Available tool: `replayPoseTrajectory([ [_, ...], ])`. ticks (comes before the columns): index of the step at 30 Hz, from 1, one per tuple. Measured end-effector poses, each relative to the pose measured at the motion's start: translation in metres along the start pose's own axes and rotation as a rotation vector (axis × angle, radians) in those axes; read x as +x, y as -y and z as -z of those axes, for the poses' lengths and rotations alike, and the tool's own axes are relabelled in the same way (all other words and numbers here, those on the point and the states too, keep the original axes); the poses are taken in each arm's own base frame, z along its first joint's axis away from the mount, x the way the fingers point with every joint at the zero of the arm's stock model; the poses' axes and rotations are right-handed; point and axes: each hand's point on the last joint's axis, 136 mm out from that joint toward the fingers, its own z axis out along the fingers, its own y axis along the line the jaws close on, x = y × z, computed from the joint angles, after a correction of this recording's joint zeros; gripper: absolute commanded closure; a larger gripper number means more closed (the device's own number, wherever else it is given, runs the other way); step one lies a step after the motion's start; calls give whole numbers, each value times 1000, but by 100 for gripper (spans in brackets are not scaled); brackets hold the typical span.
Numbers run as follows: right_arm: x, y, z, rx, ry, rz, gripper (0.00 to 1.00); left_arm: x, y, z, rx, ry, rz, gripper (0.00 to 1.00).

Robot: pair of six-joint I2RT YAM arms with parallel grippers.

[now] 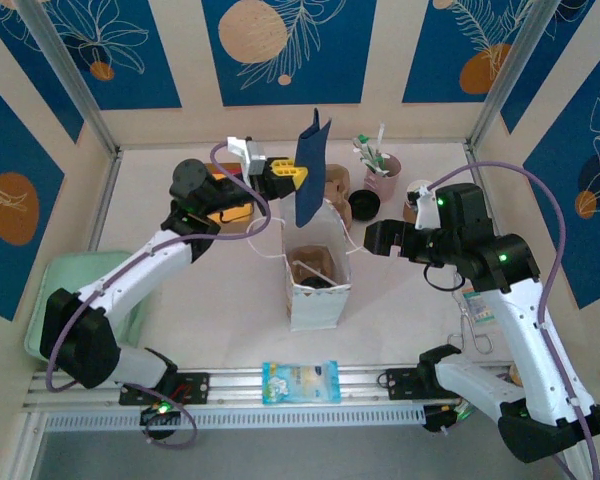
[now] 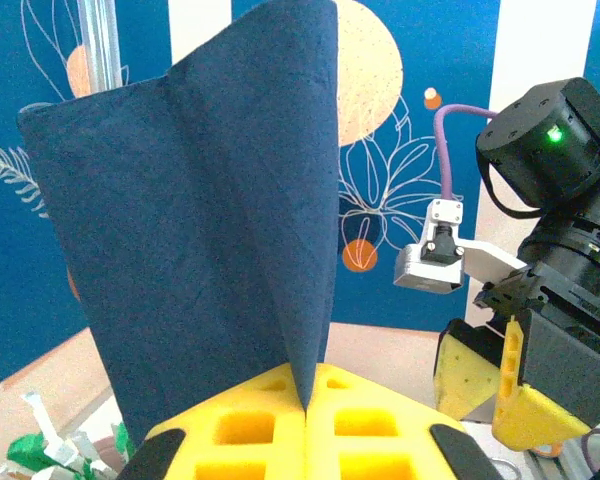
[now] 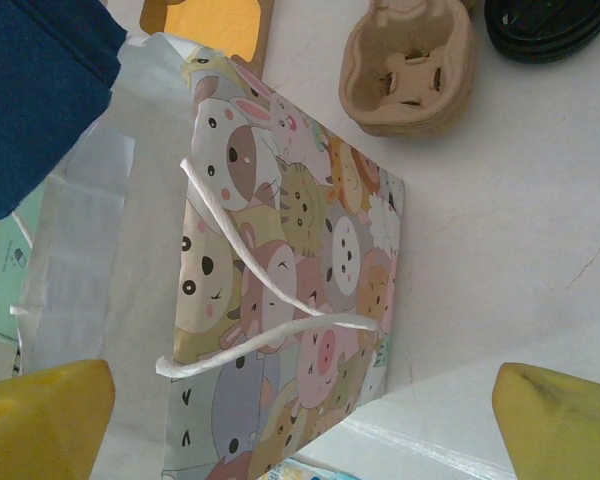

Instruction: Pack the takeout coffee

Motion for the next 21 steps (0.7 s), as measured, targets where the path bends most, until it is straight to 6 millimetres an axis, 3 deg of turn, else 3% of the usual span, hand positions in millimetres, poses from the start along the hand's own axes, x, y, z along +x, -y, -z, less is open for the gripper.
replayPoseTrajectory([
  [7,0,0,1,-1,2,1,3,2,4,4,14,59,-53,100],
  [21,0,0,0,-1,1,1,3,26,2,9,-1,46,-69,100],
])
